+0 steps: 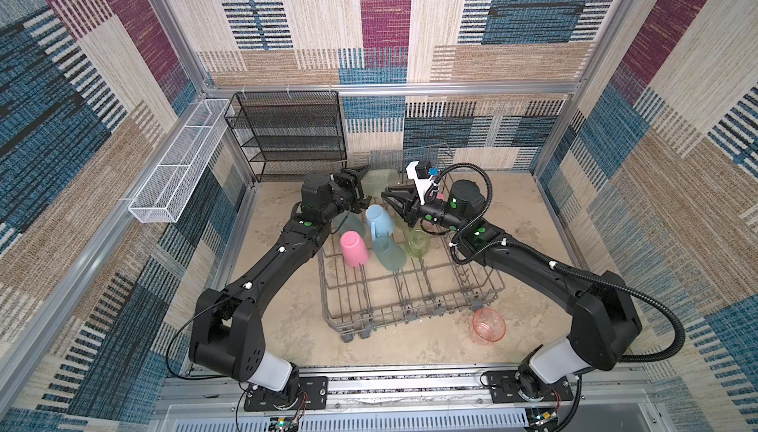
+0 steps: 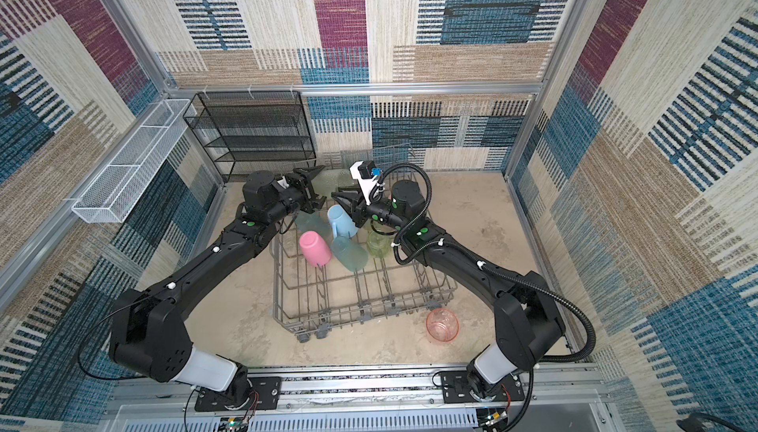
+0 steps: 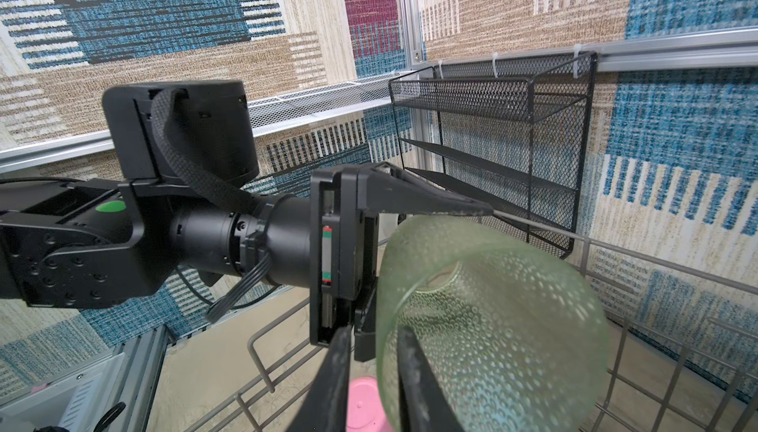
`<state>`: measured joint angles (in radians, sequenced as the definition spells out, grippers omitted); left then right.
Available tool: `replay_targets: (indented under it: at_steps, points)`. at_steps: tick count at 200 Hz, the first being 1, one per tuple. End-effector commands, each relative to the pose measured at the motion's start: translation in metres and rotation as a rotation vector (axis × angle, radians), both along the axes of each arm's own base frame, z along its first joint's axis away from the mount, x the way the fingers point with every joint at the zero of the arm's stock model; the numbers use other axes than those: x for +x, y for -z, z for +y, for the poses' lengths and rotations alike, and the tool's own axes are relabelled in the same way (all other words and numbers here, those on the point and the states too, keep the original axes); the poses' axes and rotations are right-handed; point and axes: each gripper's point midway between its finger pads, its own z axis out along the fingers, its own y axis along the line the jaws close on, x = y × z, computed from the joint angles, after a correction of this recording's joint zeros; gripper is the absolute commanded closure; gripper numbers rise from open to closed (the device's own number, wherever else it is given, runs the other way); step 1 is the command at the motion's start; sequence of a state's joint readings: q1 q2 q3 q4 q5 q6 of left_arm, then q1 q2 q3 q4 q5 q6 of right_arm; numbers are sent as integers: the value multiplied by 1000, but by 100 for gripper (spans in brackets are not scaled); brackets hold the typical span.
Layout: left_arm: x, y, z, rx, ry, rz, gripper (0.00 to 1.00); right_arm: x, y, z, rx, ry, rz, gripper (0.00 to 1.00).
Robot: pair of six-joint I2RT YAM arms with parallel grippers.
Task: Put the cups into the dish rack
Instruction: 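Hold the cup near the rack's far edge while the left gripper approaches it, then close the left gripper on the cup while the right gripper draws back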
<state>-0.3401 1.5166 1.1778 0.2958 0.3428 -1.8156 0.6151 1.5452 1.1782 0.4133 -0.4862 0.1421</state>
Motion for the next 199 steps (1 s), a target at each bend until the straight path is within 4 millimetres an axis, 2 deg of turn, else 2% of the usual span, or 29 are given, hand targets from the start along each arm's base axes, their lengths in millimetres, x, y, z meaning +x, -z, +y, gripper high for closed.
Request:
replay_targets:
  at_steps: [1, 55, 96, 123, 151, 175, 199]
  points:
    - [5, -5, 2, 22, -12, -53, 53, 2, -7, -2, 15, 14, -1, 71]
    - [9, 4, 6, 66, -31, -55, 54, -4, -11, -11, 16, 45, -8, 62]
    - [14, 20, 16, 175, -64, -55, 54, -3, -16, -33, 23, 140, 24, 61]
    - [17, 25, 17, 230, -66, -88, 55, 6, -26, -66, 75, 243, 75, 61]
    - [19, 19, 22, 341, -80, -143, 56, 37, -25, -109, 86, 422, 196, 60]
    - [20, 13, 22, 432, -83, -191, 56, 64, -4, -152, 85, 581, 349, 60]
    - [19, 8, 11, 527, -60, -252, 56, 74, 14, -194, 124, 681, 451, 60]
